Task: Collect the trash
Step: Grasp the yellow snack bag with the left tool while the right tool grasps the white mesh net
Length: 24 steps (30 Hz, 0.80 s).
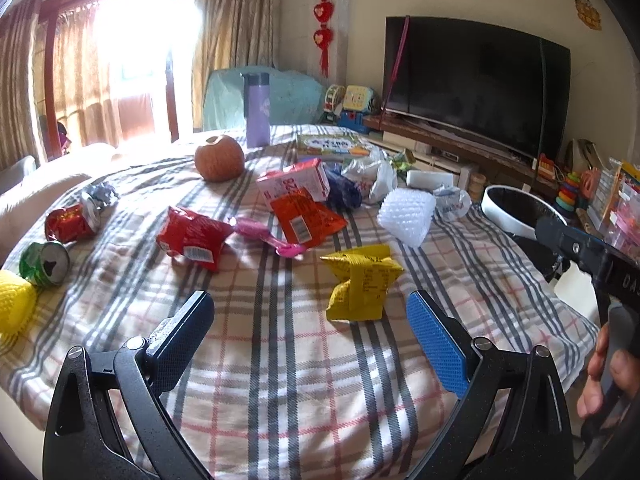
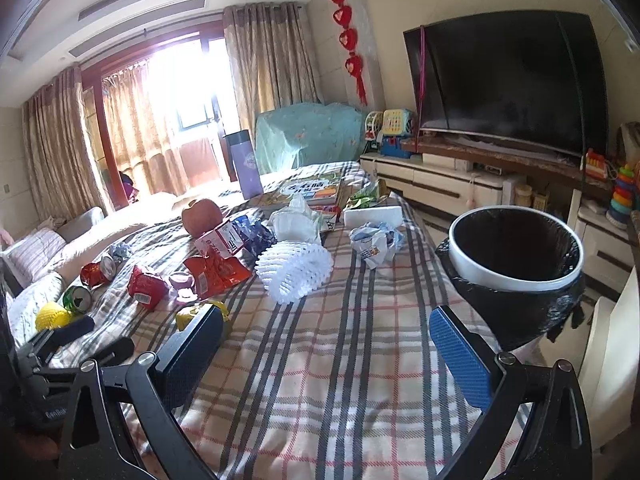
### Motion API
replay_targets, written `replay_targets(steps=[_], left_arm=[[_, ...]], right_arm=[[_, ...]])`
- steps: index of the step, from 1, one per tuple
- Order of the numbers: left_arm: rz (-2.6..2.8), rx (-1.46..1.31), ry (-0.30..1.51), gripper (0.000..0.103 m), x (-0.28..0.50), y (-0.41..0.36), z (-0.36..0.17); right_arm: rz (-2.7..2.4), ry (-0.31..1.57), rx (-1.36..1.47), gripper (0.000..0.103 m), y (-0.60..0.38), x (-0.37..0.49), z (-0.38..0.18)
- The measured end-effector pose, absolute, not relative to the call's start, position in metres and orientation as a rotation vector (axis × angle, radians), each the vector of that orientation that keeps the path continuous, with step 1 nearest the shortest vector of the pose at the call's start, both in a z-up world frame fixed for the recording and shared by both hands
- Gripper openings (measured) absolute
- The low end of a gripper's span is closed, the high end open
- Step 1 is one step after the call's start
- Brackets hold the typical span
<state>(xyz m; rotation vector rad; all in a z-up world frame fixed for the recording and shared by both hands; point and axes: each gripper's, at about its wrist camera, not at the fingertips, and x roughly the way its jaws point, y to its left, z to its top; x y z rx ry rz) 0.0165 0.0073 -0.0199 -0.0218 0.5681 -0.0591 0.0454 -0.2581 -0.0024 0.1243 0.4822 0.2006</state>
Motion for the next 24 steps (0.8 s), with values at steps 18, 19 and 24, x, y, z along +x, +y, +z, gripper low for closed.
replay_targets(steps=[18, 19, 24], left_arm=[[-0.133, -0.014, 0.72, 0.096, 0.07, -0.008, -0.047], [-0.137, -0.011, 0.726, 0.094, 0.072, -0.009, -0.048], [-0.158, 0.001, 0.773, 0.074, 0.088, -0.011, -0.057]], right_arm=[[0.347, 0.662, 0.169, 0.066, -0.233, 0.123, -0.026], [0.357, 0.67, 0.166, 0.065, -0.231, 0.127, -0.027], [0.39, 0.715, 0.17, 0.055, -0.221, 0.147, -0.036]])
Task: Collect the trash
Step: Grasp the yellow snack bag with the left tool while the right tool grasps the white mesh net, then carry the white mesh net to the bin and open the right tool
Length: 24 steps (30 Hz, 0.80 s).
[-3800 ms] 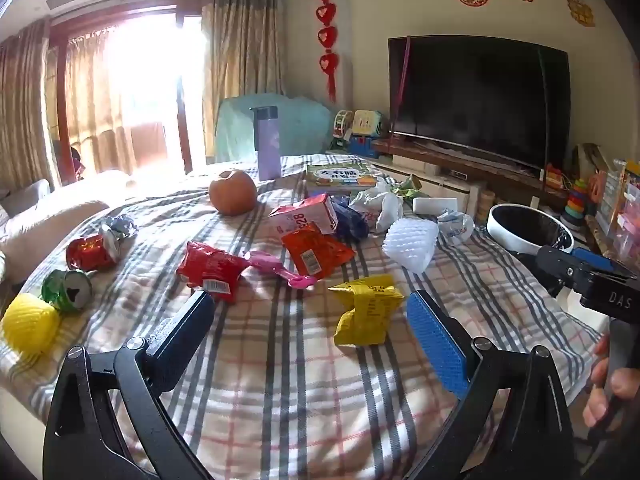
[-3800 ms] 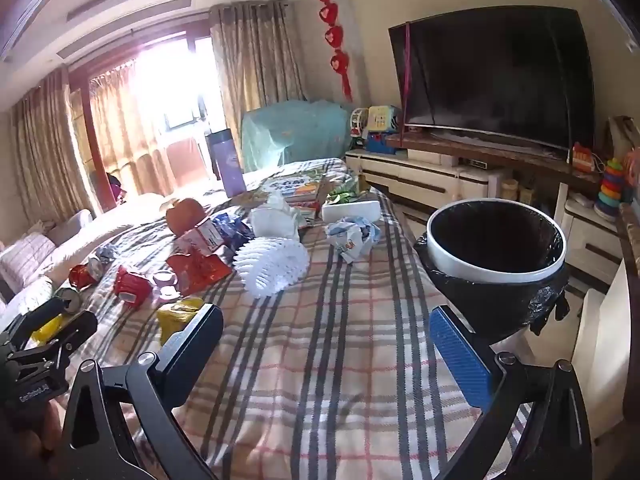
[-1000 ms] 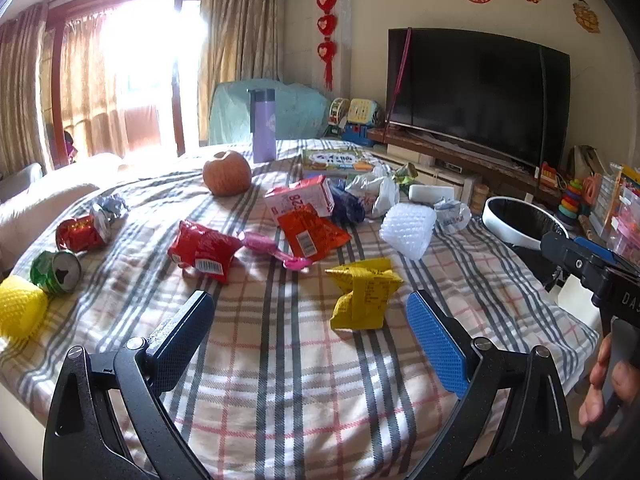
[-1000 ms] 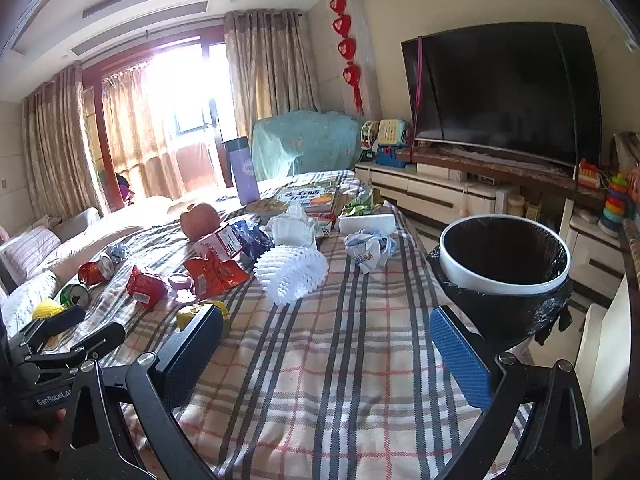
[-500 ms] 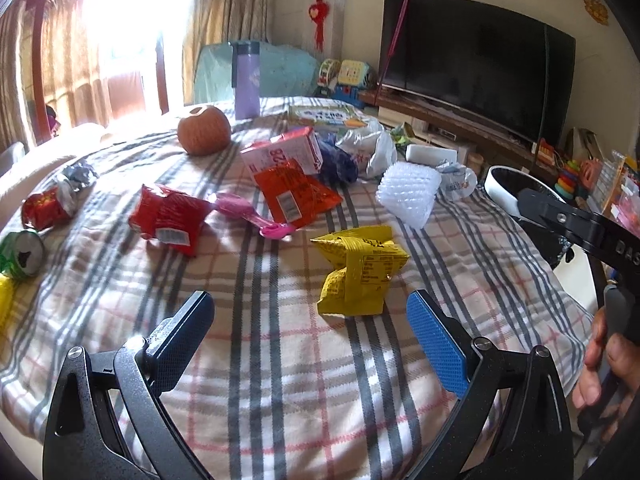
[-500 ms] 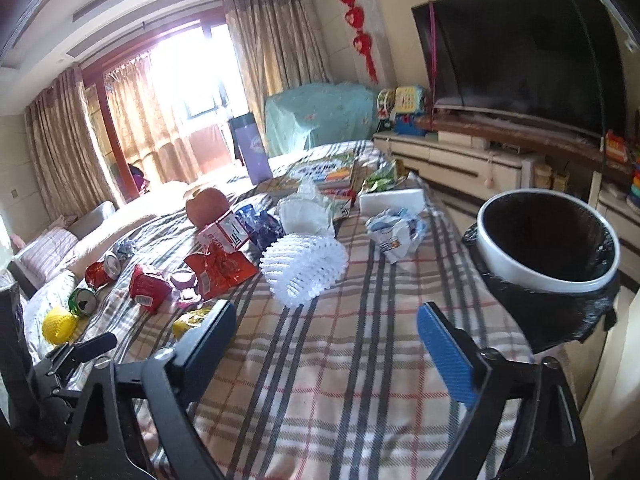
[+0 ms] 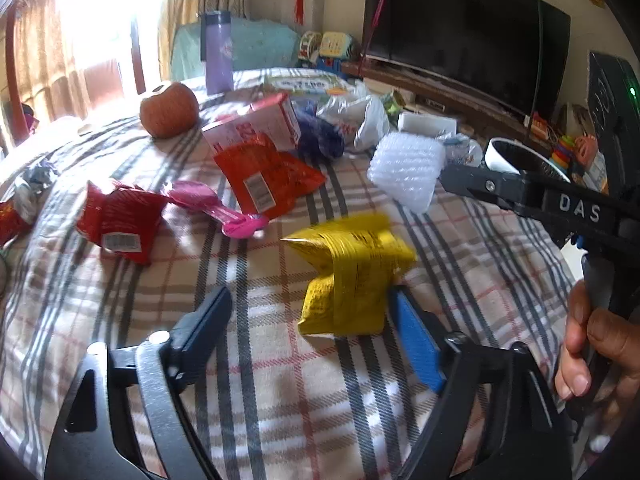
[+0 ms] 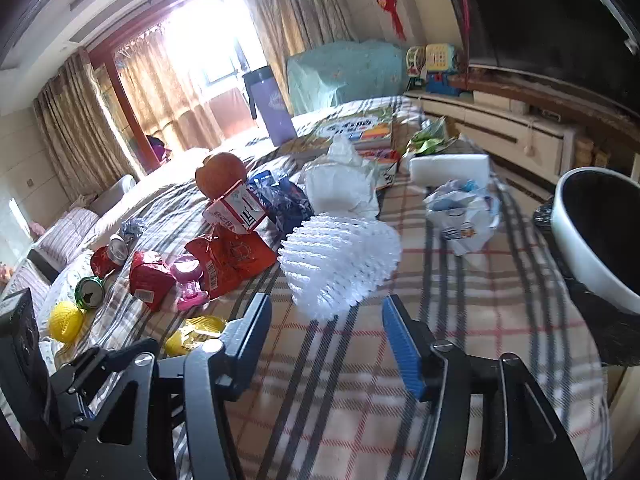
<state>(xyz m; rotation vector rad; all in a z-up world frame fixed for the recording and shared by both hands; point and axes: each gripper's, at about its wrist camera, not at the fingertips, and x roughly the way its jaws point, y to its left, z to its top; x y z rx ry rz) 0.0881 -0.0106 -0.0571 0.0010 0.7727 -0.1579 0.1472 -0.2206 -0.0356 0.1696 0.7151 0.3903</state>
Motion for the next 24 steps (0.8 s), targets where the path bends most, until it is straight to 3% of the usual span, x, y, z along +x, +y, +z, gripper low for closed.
replay_targets(steps=[3, 7, 9, 11, 24], left_arm=[[-0.173, -0.013, 0.806, 0.056, 0.099, -0.008, -0.063], [-0.189, -0.049, 0.829, 0.043, 0.107, -0.002, -0.067], [-0.197, -0.056, 0.832, 0.024, 0.11, -0.001, -0.066], [-0.202, -0.061, 0.837, 0.023, 0.113, -0.001, -0.066], [-0.265, -0.064, 0.809, 0.021, 0.12, -0.027, -0.048]], right_arm=[[0.409, 0.745, 0.18, 0.051, -0.216, 0.158, -0.042], [0.428, 0.781, 0.193, 0.04, -0.212, 0.171, -0.051], [0.438, 0.794, 0.196, 0.022, -0.209, 0.177, -0.053], [0.446, 0.793, 0.198, 0.012, -0.209, 0.179, -0.054], [0.413, 0.748, 0.226, 0.01, -0.25, 0.154, -0.034]])
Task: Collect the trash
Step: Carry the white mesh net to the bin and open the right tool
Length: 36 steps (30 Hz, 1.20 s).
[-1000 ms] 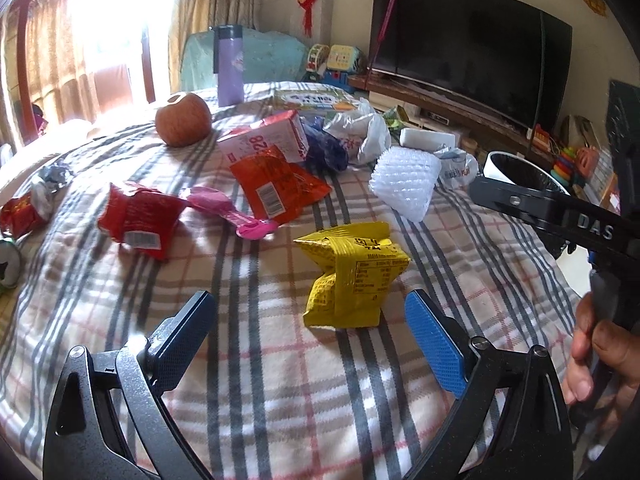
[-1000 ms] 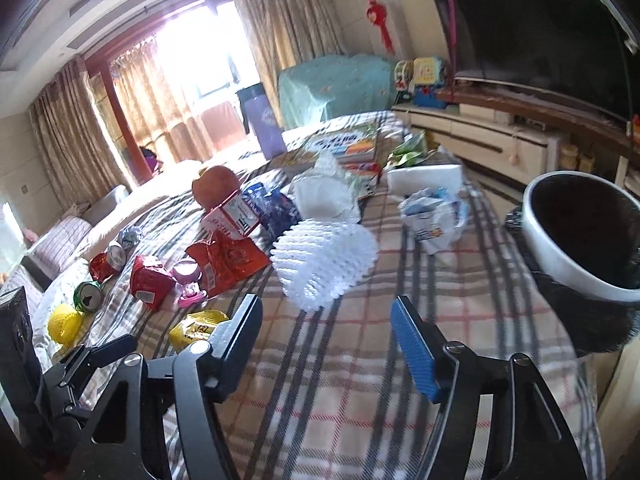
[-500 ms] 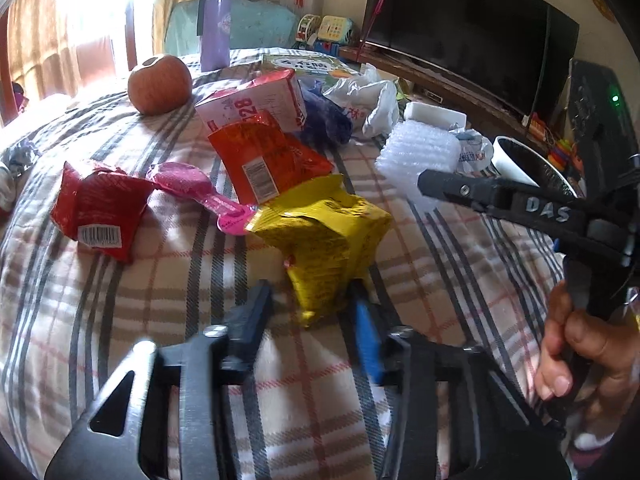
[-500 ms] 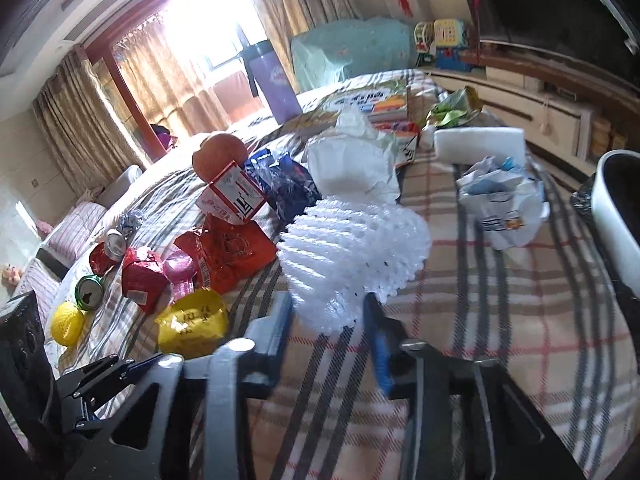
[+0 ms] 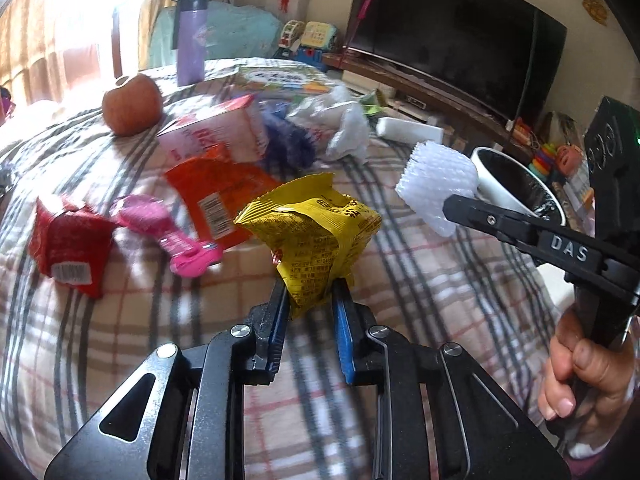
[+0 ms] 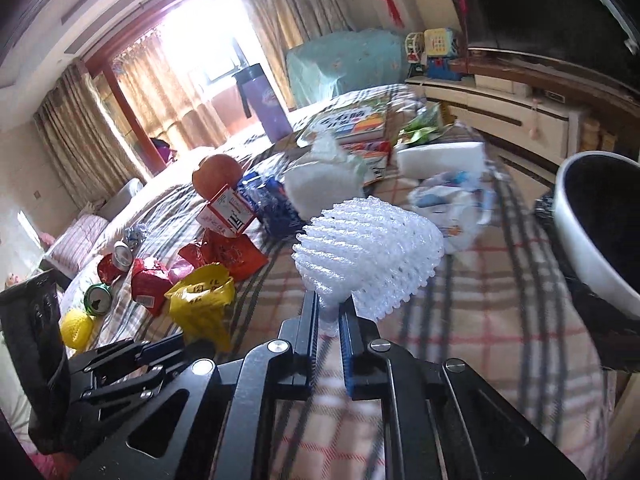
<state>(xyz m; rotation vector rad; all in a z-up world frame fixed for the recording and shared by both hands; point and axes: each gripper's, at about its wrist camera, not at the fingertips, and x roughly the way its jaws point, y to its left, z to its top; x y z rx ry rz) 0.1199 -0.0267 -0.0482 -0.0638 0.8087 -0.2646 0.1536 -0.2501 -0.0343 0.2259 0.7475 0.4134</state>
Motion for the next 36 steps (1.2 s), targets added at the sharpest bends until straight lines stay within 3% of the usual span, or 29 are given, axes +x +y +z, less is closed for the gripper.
replay_targets(steps=[36], left_arm=[[-0.567, 0.102, 0.781, 0.02, 0.153, -0.204, -0.005]], right_arm=[[0.132, 0.673, 0.358, 0.01, -0.423, 0.116, -0.012]])
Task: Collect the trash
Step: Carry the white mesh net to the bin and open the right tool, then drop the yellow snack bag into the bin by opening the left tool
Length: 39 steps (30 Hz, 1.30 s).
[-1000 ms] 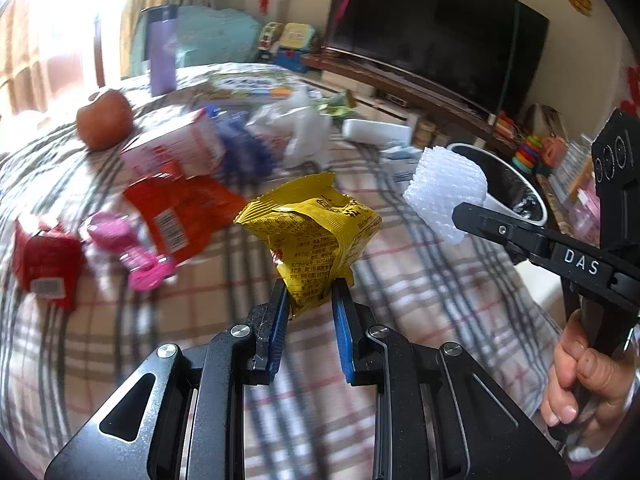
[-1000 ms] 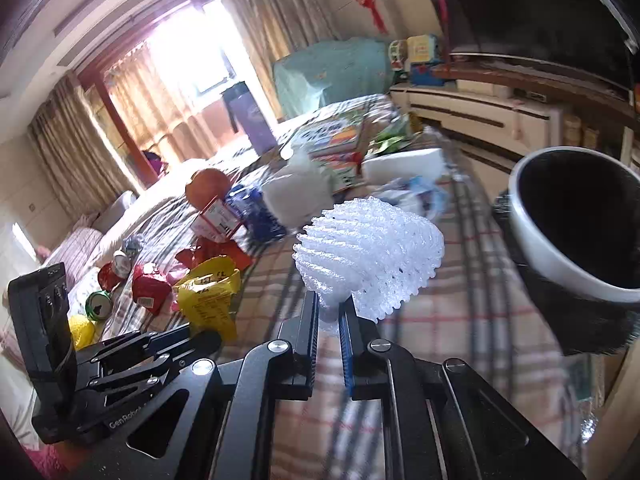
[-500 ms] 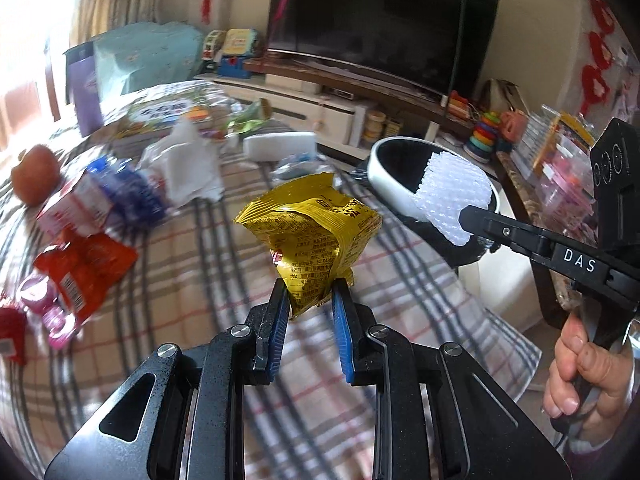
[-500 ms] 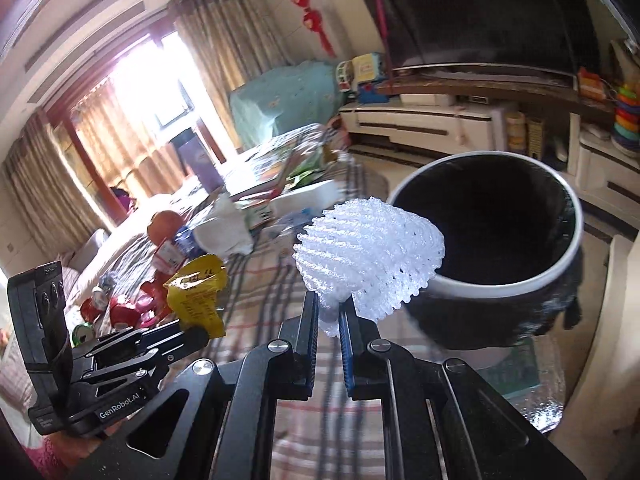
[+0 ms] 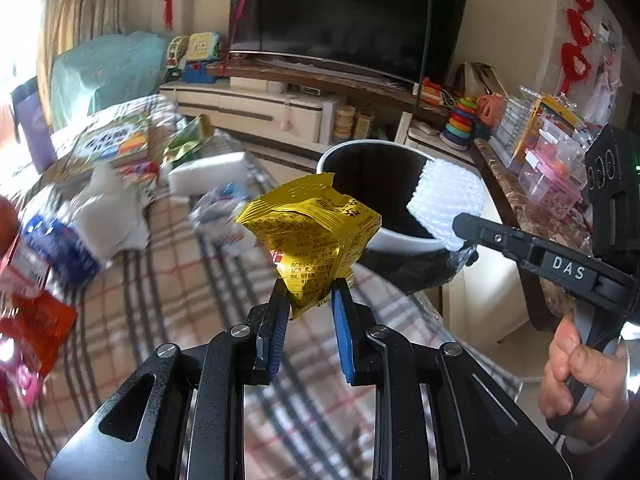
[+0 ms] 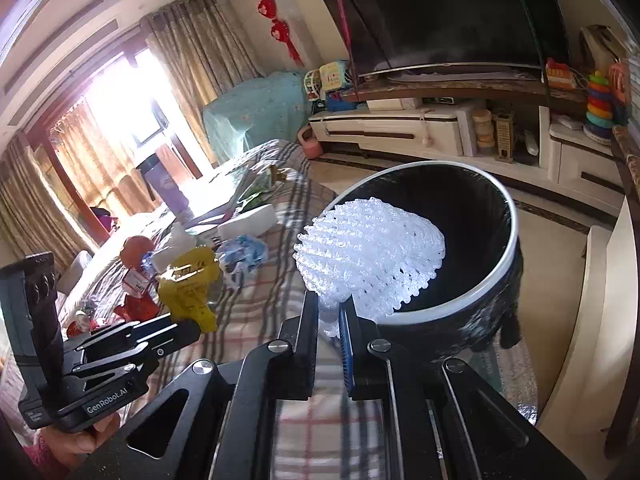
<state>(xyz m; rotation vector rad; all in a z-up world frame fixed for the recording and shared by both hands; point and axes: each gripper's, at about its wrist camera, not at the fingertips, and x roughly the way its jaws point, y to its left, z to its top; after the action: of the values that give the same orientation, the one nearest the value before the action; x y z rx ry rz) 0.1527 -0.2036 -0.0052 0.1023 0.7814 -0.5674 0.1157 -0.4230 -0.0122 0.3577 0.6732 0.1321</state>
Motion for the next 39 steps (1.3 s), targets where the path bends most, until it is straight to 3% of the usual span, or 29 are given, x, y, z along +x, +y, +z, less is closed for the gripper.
replay_targets(steps=[27, 31, 34, 35, 36, 39], left_arm=[[-0.656, 0.165, 0.834, 0.021, 0.216, -0.3, -0.009], [-0.664, 0.172, 0.86, 0.025, 0.22, -0.305, -0.014], [-0.659, 0.172, 0.861, 0.043, 0.218, -0.302, -0.016], [-0.654, 0.17, 0.858, 0.05, 0.217, -0.3, -0.017], [-0.649, 0.167, 0.852, 0.051, 0.215, -0.297, -0.016], [-0.633, 0.158, 0.844, 0.052, 0.208, -0.288, -0.015]], right_arm=[[0.089, 0.747, 0.335, 0.011, -0.477, 0.159, -0.023], [0.086, 0.769, 0.34, 0.016, -0.48, 0.164, -0.027], [0.082, 0.778, 0.349, 0.021, -0.483, 0.162, -0.03], [0.081, 0.777, 0.352, 0.029, -0.483, 0.161, -0.03], [0.081, 0.775, 0.355, 0.037, -0.483, 0.159, -0.03], [0.081, 0.763, 0.363, 0.044, -0.482, 0.152, -0.028]])
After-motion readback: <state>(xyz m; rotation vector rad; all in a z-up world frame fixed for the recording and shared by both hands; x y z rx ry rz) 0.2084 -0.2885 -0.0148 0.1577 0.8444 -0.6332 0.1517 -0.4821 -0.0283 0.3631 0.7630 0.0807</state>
